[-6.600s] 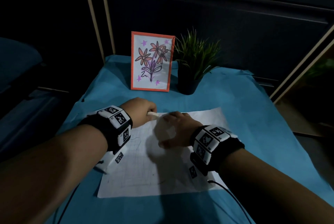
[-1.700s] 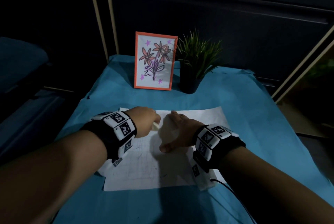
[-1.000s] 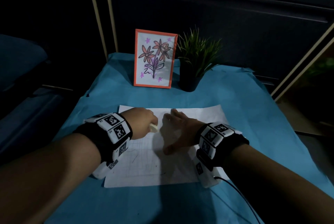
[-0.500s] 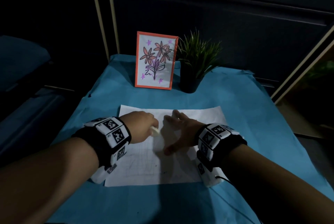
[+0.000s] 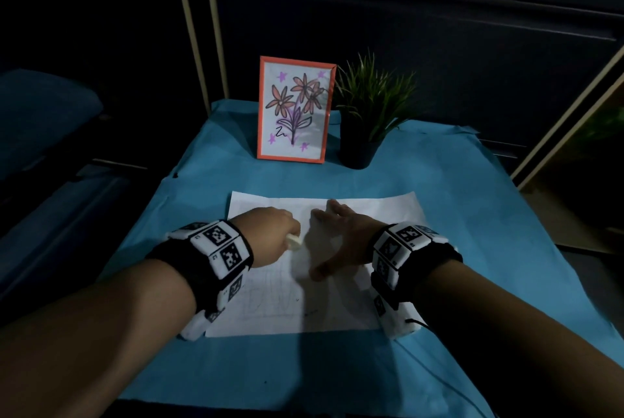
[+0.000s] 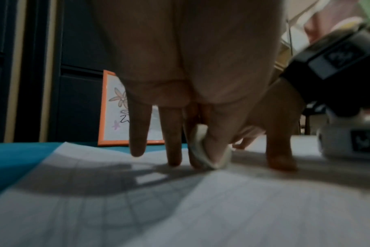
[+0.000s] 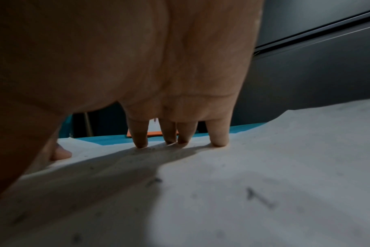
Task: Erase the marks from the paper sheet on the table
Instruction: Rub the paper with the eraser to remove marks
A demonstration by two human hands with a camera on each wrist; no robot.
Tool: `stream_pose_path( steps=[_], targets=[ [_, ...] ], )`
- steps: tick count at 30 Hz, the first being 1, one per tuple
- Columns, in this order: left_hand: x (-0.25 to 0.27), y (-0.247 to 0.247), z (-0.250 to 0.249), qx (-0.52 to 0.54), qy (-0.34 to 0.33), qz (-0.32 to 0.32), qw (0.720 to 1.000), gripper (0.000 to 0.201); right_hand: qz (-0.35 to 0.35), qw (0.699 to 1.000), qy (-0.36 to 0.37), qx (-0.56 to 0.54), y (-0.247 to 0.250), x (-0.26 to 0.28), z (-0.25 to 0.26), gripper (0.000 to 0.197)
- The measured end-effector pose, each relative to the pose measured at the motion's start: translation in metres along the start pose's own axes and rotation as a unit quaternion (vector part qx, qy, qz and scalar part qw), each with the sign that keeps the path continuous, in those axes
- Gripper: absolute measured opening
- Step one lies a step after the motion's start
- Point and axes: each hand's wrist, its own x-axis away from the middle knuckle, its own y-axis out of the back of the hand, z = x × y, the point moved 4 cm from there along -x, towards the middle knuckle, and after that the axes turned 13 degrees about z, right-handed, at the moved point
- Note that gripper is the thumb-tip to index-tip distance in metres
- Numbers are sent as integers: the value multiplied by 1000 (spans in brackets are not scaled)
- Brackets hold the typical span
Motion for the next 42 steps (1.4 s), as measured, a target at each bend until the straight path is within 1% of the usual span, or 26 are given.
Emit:
stream_pose_path(
  steps=[3,5,11,13,16,18,21,22,27,30,32,35,37,39,42],
  targets=[
    [6,-6,-1,12,-23,34,999,24,1,1000,-6,1,0,0,-1,119],
    [11,-6,-3,10,-32,43,999,25,2,1000,-7,2,0,-1,-1,119],
    [2,-1,0,11,19,-21,1000,23,-4,1000,-1,4,1,1,1,117],
    [3,-4,-2,4,8,-1,1000,23,-4,1000,-3,6,1,2,2,117],
    [14,-9,-6,4,-26,41,999,25,-1,1000,-6,7,1,3,2,117],
    [16,-8,-5,3,-27,34,999,25,-1,1000,-5,4,1,3,2,118],
    [12,-4,0,12,2,-6,1000,25,-2,1000,-5,2,1,2,1,118],
    [11,-4,0,8,7,-9,1000,25,-2,1000,-6,2,0,2,1,118],
    [23,-11,-9,2,-39,48,998,28,-8,1000,-6,2,0,2,1,118],
    [24,-6,-10,-22,-36,39,998,28,-4,1000,-9,-1,-1,-1,-1,118],
    [22,-7,-8,-19,-22,27,999,27,-14,1000,-12,-4,-1,0,-1,116],
    [20,-12,-5,7,-12,14,1000,25,-46,999,2,26,-5,7,0,102],
    [21,-15,-6,16,-17,12,1000,24,-29,998,-1,53,-11,8,-1,100],
    [24,-16,-8,9,-33,26,999,24,-4,998,-13,57,-15,6,-5,102],
    [29,-17,-11,-7,-50,51,997,24,2,998,-18,54,-15,4,-5,103]
  ],
)
